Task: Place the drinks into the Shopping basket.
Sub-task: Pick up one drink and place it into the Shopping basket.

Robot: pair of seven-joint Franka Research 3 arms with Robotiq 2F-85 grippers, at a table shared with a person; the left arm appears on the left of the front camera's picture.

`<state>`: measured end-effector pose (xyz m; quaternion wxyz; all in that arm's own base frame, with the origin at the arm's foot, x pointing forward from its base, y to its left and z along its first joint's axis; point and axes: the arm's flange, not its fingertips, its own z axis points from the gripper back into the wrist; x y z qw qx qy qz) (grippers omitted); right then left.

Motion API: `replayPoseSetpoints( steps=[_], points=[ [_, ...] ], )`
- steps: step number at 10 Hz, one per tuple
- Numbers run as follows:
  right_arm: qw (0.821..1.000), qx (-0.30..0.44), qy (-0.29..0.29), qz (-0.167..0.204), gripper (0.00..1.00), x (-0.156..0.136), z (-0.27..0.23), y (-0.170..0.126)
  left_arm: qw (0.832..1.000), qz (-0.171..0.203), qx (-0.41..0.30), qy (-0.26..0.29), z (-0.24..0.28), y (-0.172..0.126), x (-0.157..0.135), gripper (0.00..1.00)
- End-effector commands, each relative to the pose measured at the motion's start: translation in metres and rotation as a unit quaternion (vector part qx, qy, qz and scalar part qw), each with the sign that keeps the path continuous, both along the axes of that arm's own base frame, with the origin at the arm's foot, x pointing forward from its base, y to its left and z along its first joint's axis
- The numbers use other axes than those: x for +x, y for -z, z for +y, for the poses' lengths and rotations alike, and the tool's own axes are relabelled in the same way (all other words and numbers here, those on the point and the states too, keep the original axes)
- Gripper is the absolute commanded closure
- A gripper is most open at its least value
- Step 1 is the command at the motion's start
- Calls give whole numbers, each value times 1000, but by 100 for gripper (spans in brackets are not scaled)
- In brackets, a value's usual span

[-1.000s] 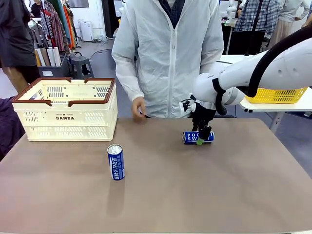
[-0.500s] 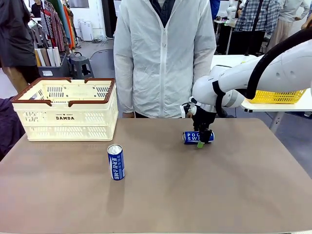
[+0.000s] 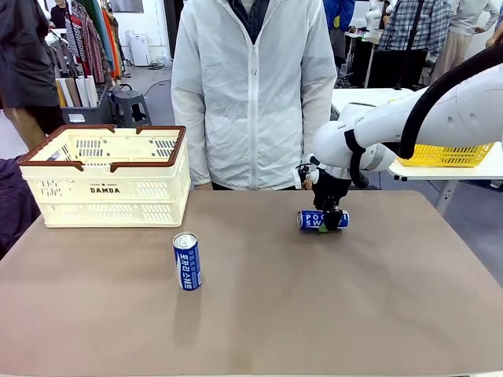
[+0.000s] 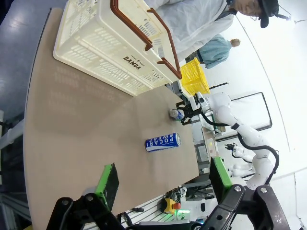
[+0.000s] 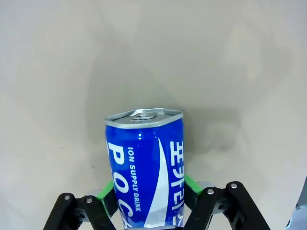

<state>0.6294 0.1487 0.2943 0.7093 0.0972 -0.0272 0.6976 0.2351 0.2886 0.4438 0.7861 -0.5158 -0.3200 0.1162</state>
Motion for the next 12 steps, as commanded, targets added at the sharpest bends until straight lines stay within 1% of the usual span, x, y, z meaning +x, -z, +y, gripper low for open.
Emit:
replayPoseSetpoints(
  steps=[1,2,3,4,5,6,7,8,9,10,11,12],
  points=[
    [1000,-25,17,7,100,1,0,-21,1000,-16,-4,-1,1,-1,0,0],
    [999,-34,31,10,100,-4,-3,-41,1000,-16,-4,-1,1,-1,0,0],
    [997,-57,57,20,100,-14,-7,-68,1000,-16,-4,-1,1,-1,0,0],
    [992,-77,97,39,100,-30,-10,-95,1000,-16,-4,-1,1,-1,0,0],
    [985,-89,132,72,100,-60,-12,-121,1000,-16,-4,-1,1,-1,0,0],
    [980,-103,154,77,100,-93,-14,-139,1000,-16,-4,-1,1,-1,0,0],
    [979,-97,166,64,100,-127,-19,-151,1000,-16,-4,-1,1,-1,0,0],
    [978,-90,182,48,100,-161,-24,-155,1000,-16,-4,-1,1,-1,0,0],
    [978,-68,193,29,100,-186,-29,-153,1000,-16,-4,-1,1,-1,0,0],
    [979,-46,198,11,100,-177,-39,-149,1000,-16,-4,-1,1,-1,0,0],
    [979,-93,172,60,100,-156,-26,-161,1000,-16,-4,-1,1,-1,0,0],
    [979,-93,172,60,100,-156,-26,-161,1000,-16,-4,-1,1,-1,0,0]
  ],
)
